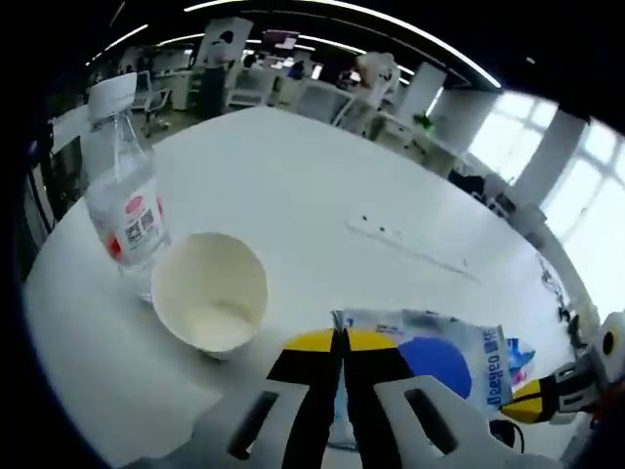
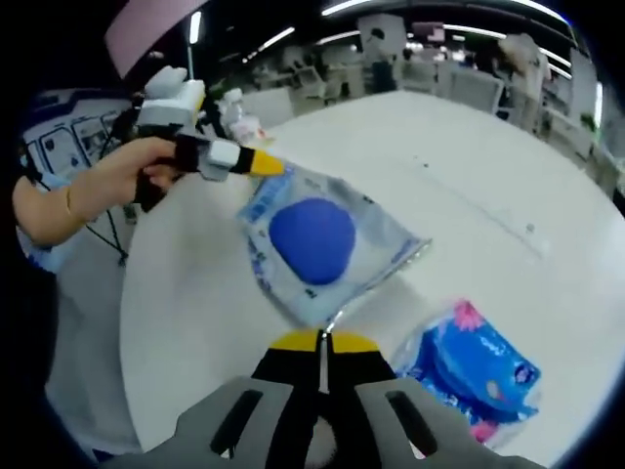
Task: Arrange the tabletop items into an orderly group along one side of the table until the central work area is clear of visible clutter.
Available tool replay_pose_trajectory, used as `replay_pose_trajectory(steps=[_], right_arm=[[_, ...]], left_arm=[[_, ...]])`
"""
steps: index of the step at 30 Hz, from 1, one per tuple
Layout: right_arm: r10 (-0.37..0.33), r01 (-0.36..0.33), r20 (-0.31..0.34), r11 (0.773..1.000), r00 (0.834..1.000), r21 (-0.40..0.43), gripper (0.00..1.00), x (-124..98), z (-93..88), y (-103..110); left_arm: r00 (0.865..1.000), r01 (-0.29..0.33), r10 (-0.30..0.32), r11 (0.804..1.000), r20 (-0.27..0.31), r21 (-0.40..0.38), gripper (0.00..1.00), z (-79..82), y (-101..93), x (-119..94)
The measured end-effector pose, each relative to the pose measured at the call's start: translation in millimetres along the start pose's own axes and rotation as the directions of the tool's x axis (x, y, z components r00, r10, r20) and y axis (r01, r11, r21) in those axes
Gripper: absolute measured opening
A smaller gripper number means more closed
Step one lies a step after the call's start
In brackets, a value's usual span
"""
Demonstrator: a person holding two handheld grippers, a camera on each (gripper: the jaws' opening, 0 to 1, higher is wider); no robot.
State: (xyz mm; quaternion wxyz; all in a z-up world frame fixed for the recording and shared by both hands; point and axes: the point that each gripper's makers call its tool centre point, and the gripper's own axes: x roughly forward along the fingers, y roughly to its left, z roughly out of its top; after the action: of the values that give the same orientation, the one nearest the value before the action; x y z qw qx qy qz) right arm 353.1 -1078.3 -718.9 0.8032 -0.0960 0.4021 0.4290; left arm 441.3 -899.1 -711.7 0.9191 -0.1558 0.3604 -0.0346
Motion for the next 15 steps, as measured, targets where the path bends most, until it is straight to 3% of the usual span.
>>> replay_pose_trajectory(steps=[5, 15], right_arm=[[-0.015, 0.014, 0.008, 1.0, 1.0, 0.008, 0.0, 5, 1.3, -4], [-0.065, 0.065, -0.023, 0.998, 0.998, 0.0, 0.0, 14, -8.2, -17]], left_arm=[[1.0, -0.019, 0.019, 0.995, 0.0, 0.095, 0.02, 4.7, -2.1, 9], [0.998, -0.063, 0.067, 0.982, -0.017, 0.177, 0.03, -4.1, 2.6, 29]])
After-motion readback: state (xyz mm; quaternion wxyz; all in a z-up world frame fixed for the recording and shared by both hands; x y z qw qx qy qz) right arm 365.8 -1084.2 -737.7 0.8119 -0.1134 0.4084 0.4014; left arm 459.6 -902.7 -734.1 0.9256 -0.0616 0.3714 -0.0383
